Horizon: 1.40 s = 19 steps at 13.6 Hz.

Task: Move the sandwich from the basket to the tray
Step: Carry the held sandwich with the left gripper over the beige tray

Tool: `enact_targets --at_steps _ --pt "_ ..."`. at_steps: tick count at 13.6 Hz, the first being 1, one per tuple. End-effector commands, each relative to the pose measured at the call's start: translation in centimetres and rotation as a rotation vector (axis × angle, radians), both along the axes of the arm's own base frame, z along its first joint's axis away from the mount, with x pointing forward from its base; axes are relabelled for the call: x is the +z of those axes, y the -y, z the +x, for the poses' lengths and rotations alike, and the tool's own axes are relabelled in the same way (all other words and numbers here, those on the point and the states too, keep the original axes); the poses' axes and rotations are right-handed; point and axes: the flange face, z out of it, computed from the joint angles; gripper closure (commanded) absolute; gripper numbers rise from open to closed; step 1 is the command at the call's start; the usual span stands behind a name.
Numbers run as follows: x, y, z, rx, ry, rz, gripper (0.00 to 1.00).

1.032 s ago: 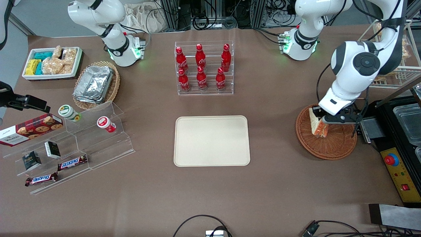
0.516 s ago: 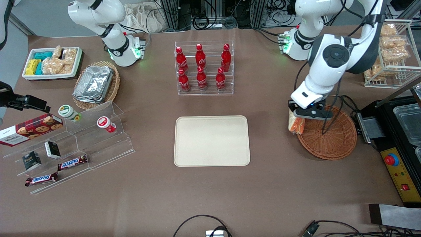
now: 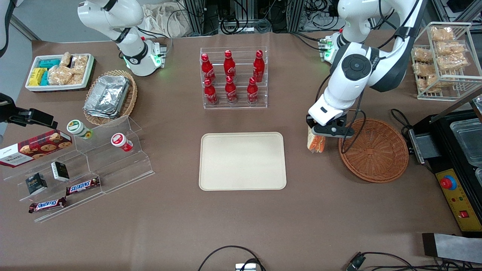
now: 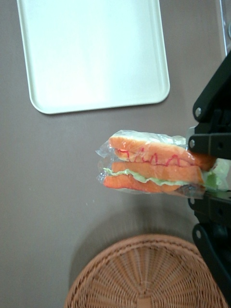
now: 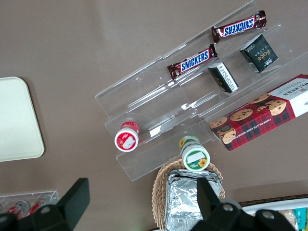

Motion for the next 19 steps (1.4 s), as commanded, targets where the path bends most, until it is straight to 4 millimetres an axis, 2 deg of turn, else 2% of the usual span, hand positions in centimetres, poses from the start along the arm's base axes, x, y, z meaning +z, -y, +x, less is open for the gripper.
enact_targets --at_steps 1,5,8,11,12,13,16,19 --pt "0.1 2.2 2.0 0.051 -0.031 -0.056 0.75" --pt "-0.8 6.5 2.9 0.052 -0.056 -0.106 0.75" --pt "-1.7 8.0 2.9 0.032 -0.072 -0.121 0.75" --pt "-3.6 9.2 4.5 0.072 -0.078 -0.113 0.74" --pt "-4.3 10.8 4.4 0.069 -0.074 -0.101 0.74" --pt "-4.9 11.5 4.6 0.083 -0.066 -0.089 0.74" --pt "-6.1 12.8 5.0 0.092 -0.067 -0.085 0.74" --pt "-7.2 13.1 5.4 0.093 -0.083 -0.094 0.74"
